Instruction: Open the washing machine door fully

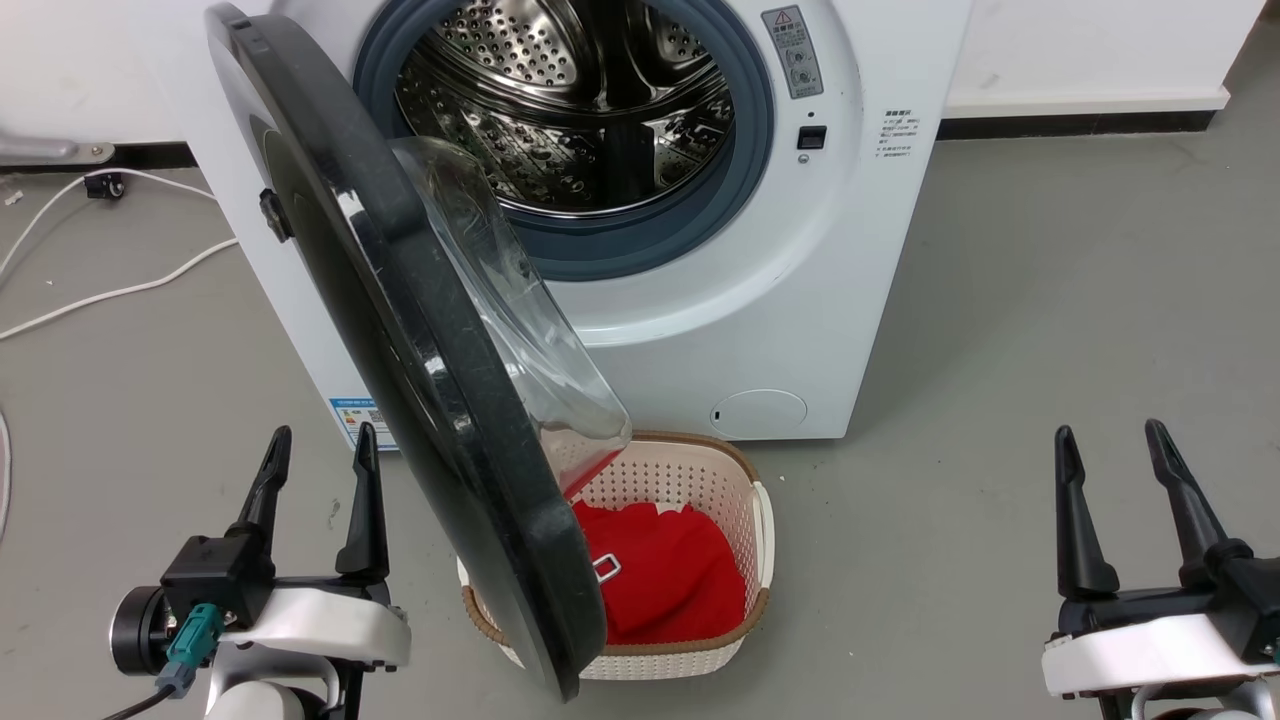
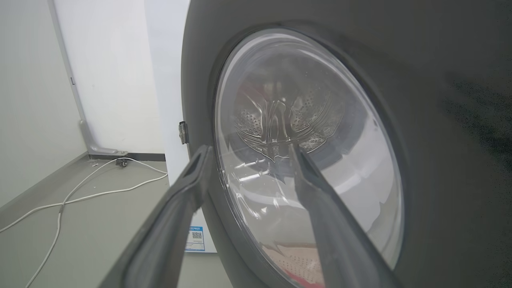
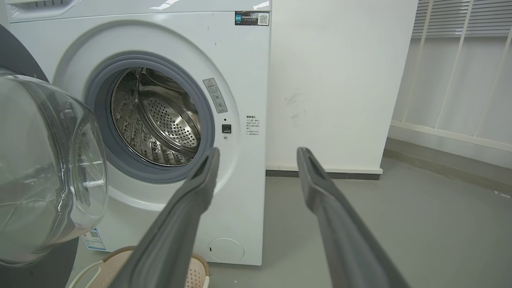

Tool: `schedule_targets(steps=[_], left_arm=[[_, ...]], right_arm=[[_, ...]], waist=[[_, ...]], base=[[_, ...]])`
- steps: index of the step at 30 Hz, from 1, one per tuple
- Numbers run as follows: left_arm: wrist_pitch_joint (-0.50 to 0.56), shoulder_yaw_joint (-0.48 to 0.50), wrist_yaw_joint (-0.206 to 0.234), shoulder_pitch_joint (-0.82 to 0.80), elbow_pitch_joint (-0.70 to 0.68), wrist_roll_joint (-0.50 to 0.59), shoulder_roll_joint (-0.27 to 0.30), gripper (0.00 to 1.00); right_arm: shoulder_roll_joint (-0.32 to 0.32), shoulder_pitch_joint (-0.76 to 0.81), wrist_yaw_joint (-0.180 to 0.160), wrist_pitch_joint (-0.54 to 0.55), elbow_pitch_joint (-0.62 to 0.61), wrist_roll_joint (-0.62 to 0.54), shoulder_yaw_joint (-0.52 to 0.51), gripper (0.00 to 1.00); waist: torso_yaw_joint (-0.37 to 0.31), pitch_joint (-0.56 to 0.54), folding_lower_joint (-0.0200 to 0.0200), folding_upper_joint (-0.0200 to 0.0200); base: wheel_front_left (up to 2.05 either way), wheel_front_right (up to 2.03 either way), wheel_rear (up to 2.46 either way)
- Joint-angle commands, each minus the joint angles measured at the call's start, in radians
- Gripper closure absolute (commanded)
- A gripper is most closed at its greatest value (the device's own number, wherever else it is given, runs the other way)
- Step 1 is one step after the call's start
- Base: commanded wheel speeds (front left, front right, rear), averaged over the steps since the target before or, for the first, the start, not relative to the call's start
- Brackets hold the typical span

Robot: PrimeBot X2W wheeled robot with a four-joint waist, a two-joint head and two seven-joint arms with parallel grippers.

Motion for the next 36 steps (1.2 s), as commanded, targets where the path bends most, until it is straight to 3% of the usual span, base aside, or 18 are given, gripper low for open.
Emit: schedule_targets(steps=[1,17,18,19,20,27,36], left_arm=[[-0.003,-0.002,0.000,0.010,-0.003,0.003,0.003,0.00],[-0.003,0.002,0.000,0.011,-0.005,-0.003,0.001,0.00],[-0.003,0.001,0.000,0.012,-0.003,-0.005,0.001,0.14],[-0.003,0.000,0.000,0.012,-0.002,-0.006,0.001,0.74],[-0.003,0.003,0.000,0.010,-0.002,-0.008,0.001,1.00],[-0.003,0.016,0.000,-0.009,-0.050,-0.019,-0.001,1.00],[-0.002,0.063,0.006,-0.037,-0.300,-0.051,-0.012,1.00]], right_arm=[[0.002,0.003,-0.001,-0.006,0.005,0.007,-0.002,0.00],[0.003,-0.038,-0.001,-0.018,0.060,0.025,0.002,0.00],[0.003,-0.041,-0.001,-0.018,0.061,0.025,0.002,0.00],[0.003,-0.044,-0.001,-0.018,0.062,0.026,0.001,0.00],[0.003,-0.045,-0.001,-0.019,0.063,0.027,0.002,0.00],[0.003,-0.046,-0.001,-0.018,0.065,0.037,0.000,0.00],[0.003,-0.041,-0.001,-0.019,0.065,0.049,-0.006,0.00]], waist=[[0.000,0.000,0.0001,-0.0001],[-0.010,0.003,0.0001,-0.0001],[-0.010,0.004,0.0001,-0.0001],[-0.011,0.005,0.0001,-0.0001],[-0.012,0.005,0.0001,-0.0001],[-0.011,0.008,0.0001,-0.0001],[-0.002,0.008,0.0001,-0.0001]], base=[[0.00,0.00,0.00],[0.00,0.00,0.00],[0.00,0.00,0.00],[0.00,0.00,0.00],[0.00,0.00,0.00],[0.00,0.00,0.00],[0.00,0.00,0.00]])
